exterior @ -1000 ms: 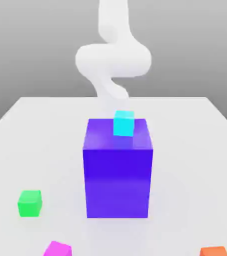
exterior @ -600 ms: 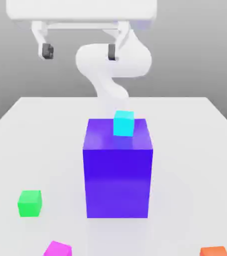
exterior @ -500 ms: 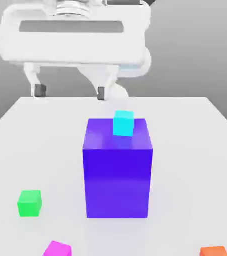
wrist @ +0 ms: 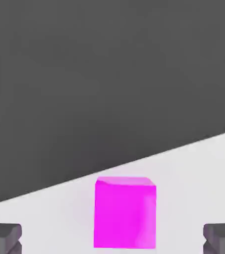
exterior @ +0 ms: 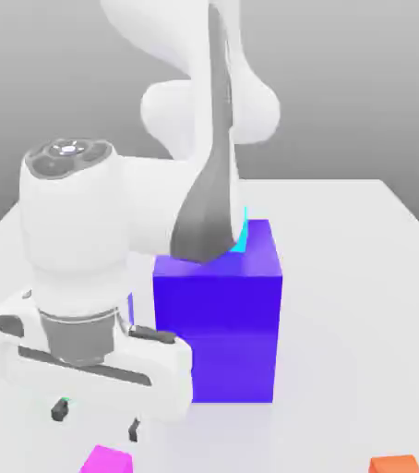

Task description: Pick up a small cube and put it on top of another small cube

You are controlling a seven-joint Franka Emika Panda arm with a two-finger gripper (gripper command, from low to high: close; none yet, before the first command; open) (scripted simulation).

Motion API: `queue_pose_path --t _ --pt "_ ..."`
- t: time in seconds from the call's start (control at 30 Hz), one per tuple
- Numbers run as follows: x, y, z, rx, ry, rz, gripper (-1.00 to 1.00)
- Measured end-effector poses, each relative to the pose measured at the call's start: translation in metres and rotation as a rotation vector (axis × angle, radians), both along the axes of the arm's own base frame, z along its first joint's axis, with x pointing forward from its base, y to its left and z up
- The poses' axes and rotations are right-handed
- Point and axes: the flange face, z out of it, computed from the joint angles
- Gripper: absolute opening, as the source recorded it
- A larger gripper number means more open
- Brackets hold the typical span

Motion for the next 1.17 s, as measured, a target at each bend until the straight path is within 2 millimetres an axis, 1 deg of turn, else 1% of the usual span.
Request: queue_pose_path --t 0.1,0.13,0.3,0.33,0.37,0.4,0.5,0.53,0.63,0.77,0.8,0.83,0.87,0.9,0.97,1.03,1.07,1.17 --pt "-0.001 -0.001 -0.044 0.002 0.007 -0.003 0.00" --pt "-0.002 -0.001 -0.054 0.002 0.008 -0.003 -1.00" --pt "-0.002 -0.001 -0.054 0.002 0.008 -0.003 -1.00" --pt "-0.002 -0.001 -0.058 0.002 0.008 -0.003 -1.00" --pt "-0.002 -0.001 -0.054 0.002 0.008 -0.003 -1.00" --pt "-0.001 -0.001 -0.044 0.002 0.008 -0.003 -1.00" --pt "-0.002 -0.001 -0.005 0.003 0.008 -0.003 -1.00" --pt "-0.008 -0.008 0.005 0.003 0.008 0.000 -1.00" --pt "-0.047 -0.042 0.026 0.005 0.007 0.021 -1.00" --pt "-0.110 -0.083 0.046 0.005 0.007 0.051 -1.00" --pt "-0.129 -0.097 0.050 0.004 0.007 0.045 -1.00" --pt "-0.147 -0.105 0.054 0.004 0.008 0.049 -1.00" --pt "-0.164 -0.115 0.054 0.003 0.008 0.040 -1.00" --pt "-0.175 -0.123 0.049 0.003 0.009 0.026 -1.00" --pt "-0.170 -0.112 0.030 0.002 0.009 0.068 -1.00" --pt "-0.170 -0.109 0.008 0.003 0.009 0.077 -1.00" --pt "-0.170 -0.109 -0.001 0.003 0.009 0.079 1.00" --pt "-0.170 -0.109 -0.001 0.003 0.009 0.079 1.00"
